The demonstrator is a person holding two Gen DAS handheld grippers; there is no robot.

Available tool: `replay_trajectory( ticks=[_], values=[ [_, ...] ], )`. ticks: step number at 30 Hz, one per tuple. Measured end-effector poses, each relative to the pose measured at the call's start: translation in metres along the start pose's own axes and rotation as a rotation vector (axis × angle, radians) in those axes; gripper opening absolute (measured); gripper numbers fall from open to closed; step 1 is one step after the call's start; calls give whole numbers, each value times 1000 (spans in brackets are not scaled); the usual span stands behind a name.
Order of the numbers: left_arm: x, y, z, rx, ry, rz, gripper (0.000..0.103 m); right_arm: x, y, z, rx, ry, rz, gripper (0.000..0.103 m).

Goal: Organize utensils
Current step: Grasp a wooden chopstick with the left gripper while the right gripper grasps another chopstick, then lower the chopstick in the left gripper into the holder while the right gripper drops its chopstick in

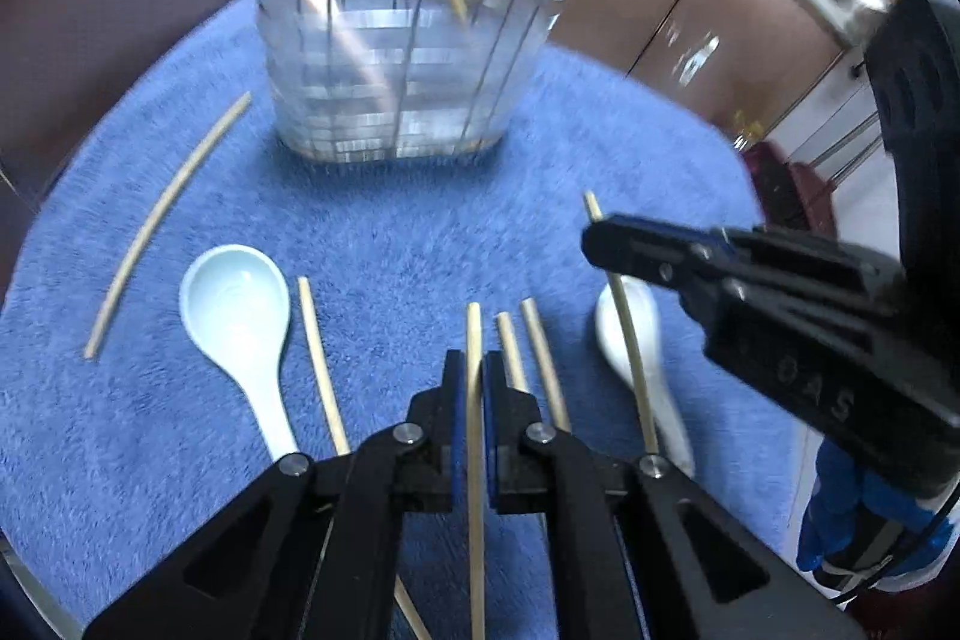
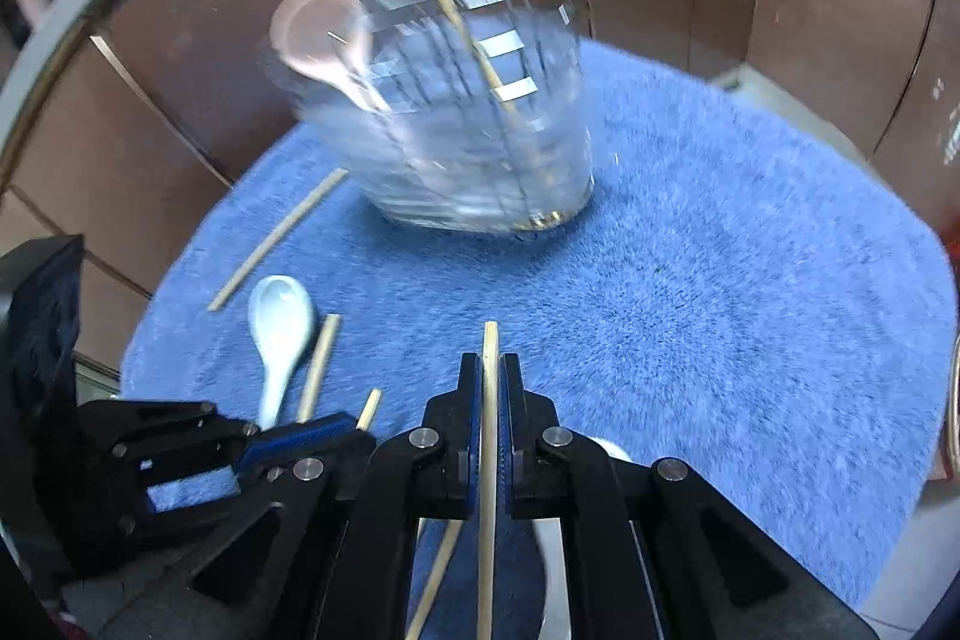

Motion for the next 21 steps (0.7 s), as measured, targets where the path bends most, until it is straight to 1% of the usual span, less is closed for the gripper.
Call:
replay_trajectory(
  ticks=[2,3,5,6,8,13,16,21],
  values=[
    [0,22,2,59,2,3,5,-9,20,8,38,25,-3,5],
    [0,33,1,90,7,9,5,-15,35,13,72,40,0,5],
    [1,55,5,150,16,14,5,-17,56,22,109,52,4,5],
    [1,66,7,181,17,8,5,-16,64,25,129,64,11,5],
    [3,91,13,254,11,-13,5,-26,84,41,167,91,43,5],
    [16,133,26,357,14,-21,5,-44,135,67,275,104,72,5],
    [17,162,35,406,18,-15,5,-59,162,73,325,119,84,5],
    [9,198,40,477,38,-14,5,-84,197,78,390,158,105,5]
  ],
)
Point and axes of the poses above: each gripper's, at about its wrist camera, not at the fingertips, and y roughly against the way its jaws point, x to its right, z to its underside, the point moved 7 cm from there along -y, roughly the way its jaws point, and after that the axes turned 6 degrees about -z, right-handed, at the moved point
